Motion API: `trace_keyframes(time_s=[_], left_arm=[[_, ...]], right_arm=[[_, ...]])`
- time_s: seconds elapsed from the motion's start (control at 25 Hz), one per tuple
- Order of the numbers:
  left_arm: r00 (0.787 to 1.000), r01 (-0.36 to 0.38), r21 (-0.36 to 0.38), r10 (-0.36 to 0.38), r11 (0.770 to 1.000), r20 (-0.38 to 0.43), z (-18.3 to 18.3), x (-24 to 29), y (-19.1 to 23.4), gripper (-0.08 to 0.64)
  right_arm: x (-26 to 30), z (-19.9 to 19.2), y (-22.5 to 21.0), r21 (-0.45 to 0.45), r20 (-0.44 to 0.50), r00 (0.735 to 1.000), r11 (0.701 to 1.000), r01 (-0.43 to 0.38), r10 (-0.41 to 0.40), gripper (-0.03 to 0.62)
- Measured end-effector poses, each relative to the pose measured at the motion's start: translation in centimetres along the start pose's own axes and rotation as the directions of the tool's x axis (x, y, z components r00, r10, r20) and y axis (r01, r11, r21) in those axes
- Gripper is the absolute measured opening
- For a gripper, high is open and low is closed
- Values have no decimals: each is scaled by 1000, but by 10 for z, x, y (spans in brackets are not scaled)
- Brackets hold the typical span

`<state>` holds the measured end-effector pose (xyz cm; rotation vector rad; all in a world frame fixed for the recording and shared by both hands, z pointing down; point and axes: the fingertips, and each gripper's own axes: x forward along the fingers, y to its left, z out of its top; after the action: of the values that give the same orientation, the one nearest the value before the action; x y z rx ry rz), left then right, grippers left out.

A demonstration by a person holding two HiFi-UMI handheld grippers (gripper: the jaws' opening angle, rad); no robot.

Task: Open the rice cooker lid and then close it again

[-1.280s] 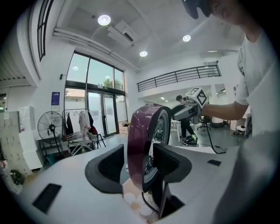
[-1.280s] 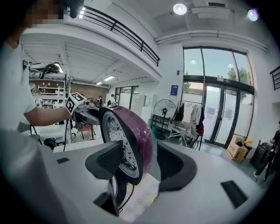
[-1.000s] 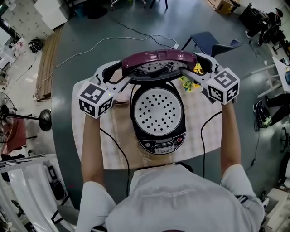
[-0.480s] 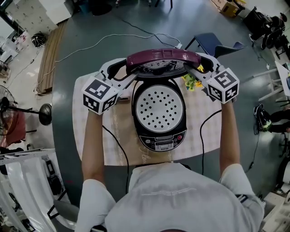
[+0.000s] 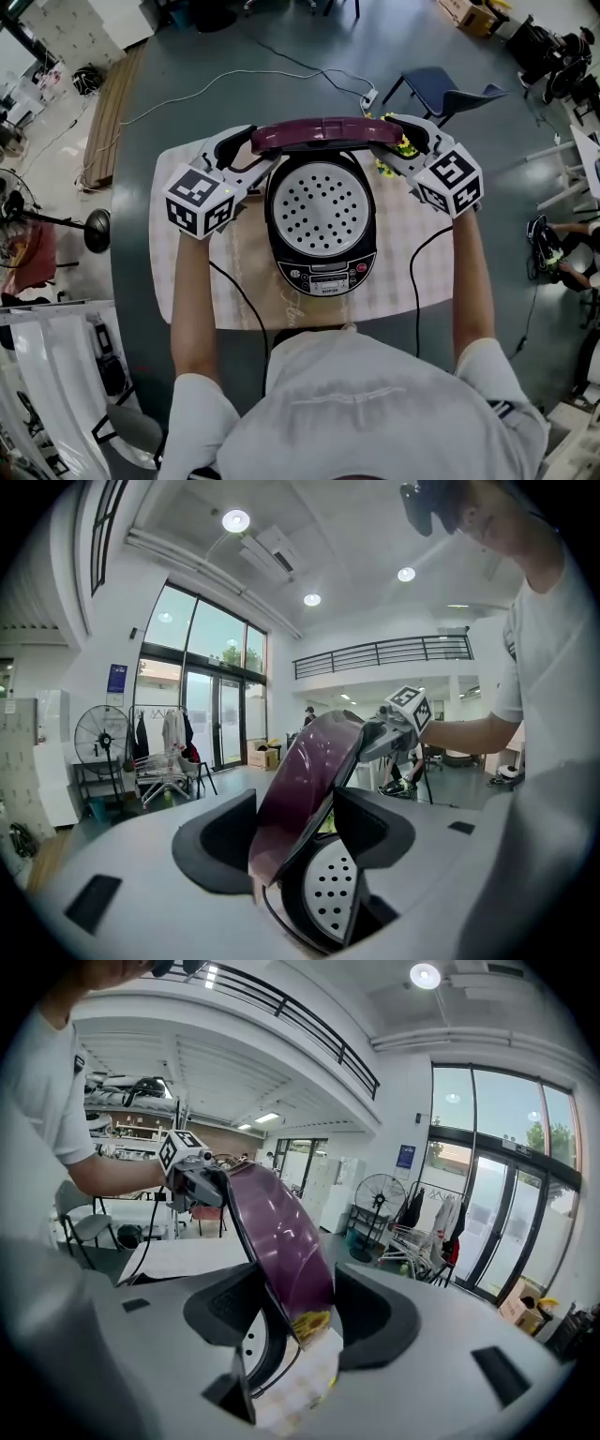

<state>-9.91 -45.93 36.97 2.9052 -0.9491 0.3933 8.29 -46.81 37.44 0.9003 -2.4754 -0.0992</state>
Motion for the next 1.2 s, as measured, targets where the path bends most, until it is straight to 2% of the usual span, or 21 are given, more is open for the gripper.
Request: trace_keyframes(time_s=[0.16, 0.24, 0.52, 0.68, 0.92, 1.2], left_arm=[[999, -15, 24, 16, 1000, -42, -11, -7, -19, 276], [998, -27, 42, 29, 999, -62, -18, -11, -28, 281], [983, -56, 151, 81, 987, -167, -49, -26, -59, 296], [976, -62, 161, 93, 985, -194, -65, -34, -77, 322], [958, -61, 216, 118, 974, -262, -91, -46, -99, 334], [934, -66, 203, 132, 977, -331, -115, -56, -122, 347]], right_arm=[[-10, -12, 21, -33, -20, 999, 999, -31, 31, 258], [-15, -18, 33, -35, -25, 998, 998, -57, 57, 284], [-30, -39, 75, -83, -95, 987, 988, -134, 126, 310], [-37, -53, 94, -115, -139, 982, 983, -141, 125, 319], [-48, -67, 124, -149, -183, 976, 978, -148, 120, 333], [-55, -95, 151, -265, -273, 959, 952, -157, 82, 347]])
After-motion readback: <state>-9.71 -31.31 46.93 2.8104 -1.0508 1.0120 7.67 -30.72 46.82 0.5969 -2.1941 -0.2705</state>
